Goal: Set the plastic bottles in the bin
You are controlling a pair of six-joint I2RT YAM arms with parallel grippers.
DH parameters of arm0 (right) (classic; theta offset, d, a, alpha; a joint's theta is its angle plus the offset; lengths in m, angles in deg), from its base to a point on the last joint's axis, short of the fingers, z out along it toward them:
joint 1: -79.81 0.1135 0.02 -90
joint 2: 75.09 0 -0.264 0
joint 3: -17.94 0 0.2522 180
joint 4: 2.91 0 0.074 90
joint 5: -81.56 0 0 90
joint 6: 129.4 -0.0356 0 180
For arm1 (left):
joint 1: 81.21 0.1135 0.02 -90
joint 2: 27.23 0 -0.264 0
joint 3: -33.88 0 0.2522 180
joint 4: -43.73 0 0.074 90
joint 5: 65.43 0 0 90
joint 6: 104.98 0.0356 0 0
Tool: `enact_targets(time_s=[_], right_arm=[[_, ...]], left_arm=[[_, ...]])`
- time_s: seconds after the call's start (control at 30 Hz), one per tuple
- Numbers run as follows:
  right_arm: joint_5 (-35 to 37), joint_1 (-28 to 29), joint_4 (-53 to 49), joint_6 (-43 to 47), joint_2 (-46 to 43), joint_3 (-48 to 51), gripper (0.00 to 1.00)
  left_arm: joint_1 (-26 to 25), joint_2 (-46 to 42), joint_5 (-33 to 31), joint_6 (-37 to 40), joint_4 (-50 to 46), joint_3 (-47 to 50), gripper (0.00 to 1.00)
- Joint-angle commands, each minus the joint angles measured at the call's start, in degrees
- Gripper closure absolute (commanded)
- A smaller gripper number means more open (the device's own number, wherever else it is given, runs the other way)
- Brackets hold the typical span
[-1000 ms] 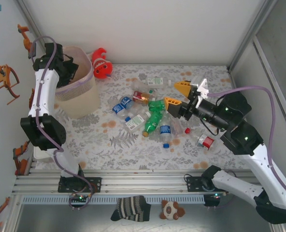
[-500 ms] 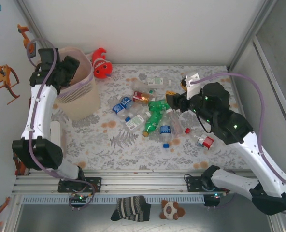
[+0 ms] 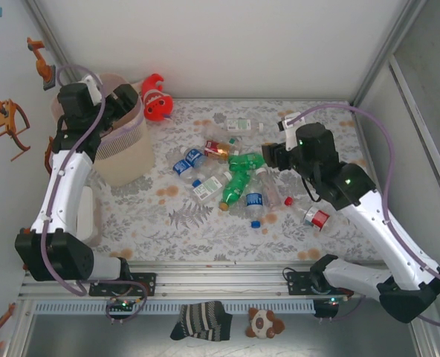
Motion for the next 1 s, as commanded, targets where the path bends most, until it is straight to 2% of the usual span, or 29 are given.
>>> enact_targets(time_s=[0.0, 0.13, 0.23, 0.5, 0.73, 0.87, 0.97], right_arm=[[-0.94, -2.27, -2.54, -3.92, 0.61, 1.02, 0.32], [-6.60, -7.95, -5.59, -8.69, 2.22, 1.33, 0.33], [-11.36, -12.33, -7.20, -11.33, 3.23, 2.21, 0.33], [-14.11, -18.33, -10.12, -13.60, 5.40, 6.65, 0.33], [-17.61, -20.24, -12.65, -16.85, 9.56, 9.63, 0.33], [-14.14, -20.30, -12.73, -19.38, 9.24, 12.08, 0.32], [-11.55, -20.19, -12.48, -25.35, 8.01, 13.64, 0.28]], left_arm=[[-0.31, -3.11, 6.49, 13.97, 7.97, 1.28, 0.23], [-0.82, -4.03, 12.94, 21.41, 8.83, 1.17, 0.30], [-1.92, -5.27, 15.82, 25.22, 9.46, 2.23, 0.30], [-5.72, -8.68, 23.38, 29.80, 8.91, 7.33, 0.30], [-12.35, -10.16, 22.46, 32.02, 6.66, 12.04, 0.30], [-15.85, -9.87, 20.69, 33.55, 4.67, 13.56, 0.29], [-16.74, -9.59, 19.25, 33.79, 3.81, 14.19, 0.29]])
